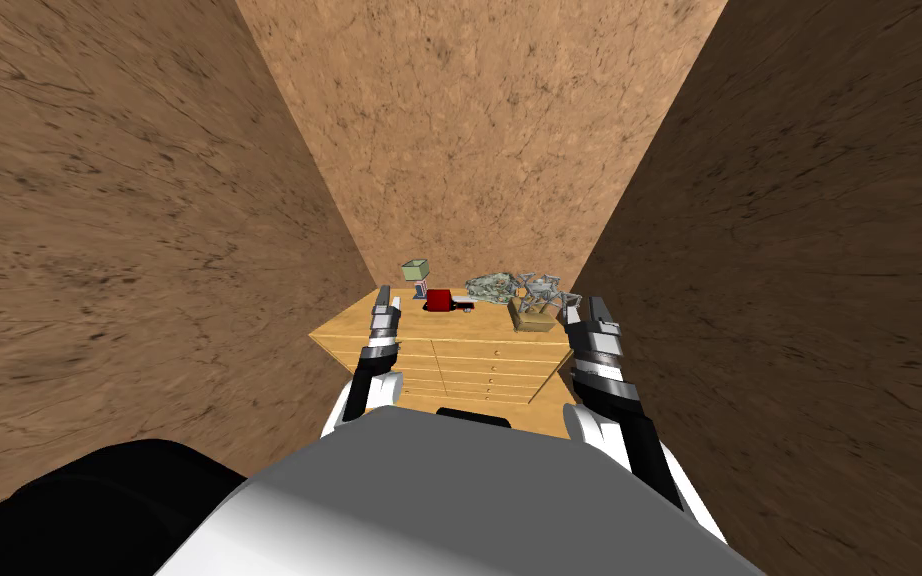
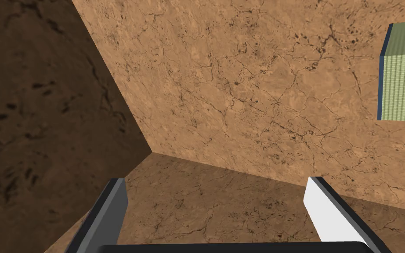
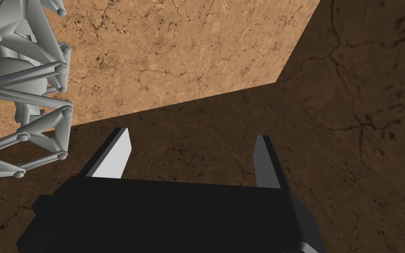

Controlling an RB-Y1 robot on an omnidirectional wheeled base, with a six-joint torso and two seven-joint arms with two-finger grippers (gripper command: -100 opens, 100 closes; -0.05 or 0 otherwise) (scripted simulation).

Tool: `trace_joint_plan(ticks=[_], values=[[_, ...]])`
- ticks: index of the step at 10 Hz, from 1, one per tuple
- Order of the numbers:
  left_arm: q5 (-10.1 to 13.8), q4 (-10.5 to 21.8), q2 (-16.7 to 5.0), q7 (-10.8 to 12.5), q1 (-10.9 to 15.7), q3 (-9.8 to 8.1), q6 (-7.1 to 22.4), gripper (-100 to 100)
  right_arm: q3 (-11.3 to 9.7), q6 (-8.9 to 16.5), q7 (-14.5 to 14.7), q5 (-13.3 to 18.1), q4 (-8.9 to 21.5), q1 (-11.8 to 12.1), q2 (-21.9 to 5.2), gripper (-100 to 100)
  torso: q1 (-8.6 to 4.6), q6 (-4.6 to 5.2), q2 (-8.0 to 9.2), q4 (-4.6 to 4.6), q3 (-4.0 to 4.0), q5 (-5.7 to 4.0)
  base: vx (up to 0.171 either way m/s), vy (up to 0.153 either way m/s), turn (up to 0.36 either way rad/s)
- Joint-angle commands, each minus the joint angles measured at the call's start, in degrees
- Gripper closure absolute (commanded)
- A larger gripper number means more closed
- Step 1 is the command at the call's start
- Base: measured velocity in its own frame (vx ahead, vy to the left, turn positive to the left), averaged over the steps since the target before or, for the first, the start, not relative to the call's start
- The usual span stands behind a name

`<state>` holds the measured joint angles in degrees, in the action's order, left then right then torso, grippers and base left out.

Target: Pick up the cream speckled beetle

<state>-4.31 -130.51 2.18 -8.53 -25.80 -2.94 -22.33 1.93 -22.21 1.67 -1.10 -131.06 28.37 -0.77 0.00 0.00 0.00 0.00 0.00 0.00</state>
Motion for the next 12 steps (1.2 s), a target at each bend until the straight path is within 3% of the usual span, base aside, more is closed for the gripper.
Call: trace_joint_plan(ticks=[1, 6, 10, 12], values=[[-0.37, 1.11, -2.28, 0.10, 1.59, -0.78, 1.03, -100, 0.00, 0.00, 0.00, 0.00, 0.00, 0.00, 0.00, 0, 0.00, 0.00, 0.00, 0.00, 0.00, 0.00, -0.008, -0.010, 0.046], [-1.69, 6.90, -7.87, 0.82, 8.74, -3.81, 6.30, -100, 0.00, 0.00, 0.00, 0.00, 0.00, 0.00, 0.00, 0, -0.08, 0.00, 0.04, 0.01, 0.02, -0.01, -0.015, -0.027, 0.060], [-2.23, 10.75, -9.66, 1.37, 13.86, -5.25, 9.58, -100, 0.00, 0.00, 0.00, 0.00, 0.00, 0.00, 0.00, 0, -0.14, 0.00, -0.02, -0.01, -0.01, -0.03, -0.006, -0.033, 0.041], [-2.68, 14.80, -11.11, 2.09, 17.86, -6.67, 13.17, -100, 0.00, 0.00, 0.00, 0.00, 0.00, 0.00, 0.00, 0, -0.12, 0.00, 0.00, 0.00, 0.00, -0.02, -0.008, -0.038, 0.056]])
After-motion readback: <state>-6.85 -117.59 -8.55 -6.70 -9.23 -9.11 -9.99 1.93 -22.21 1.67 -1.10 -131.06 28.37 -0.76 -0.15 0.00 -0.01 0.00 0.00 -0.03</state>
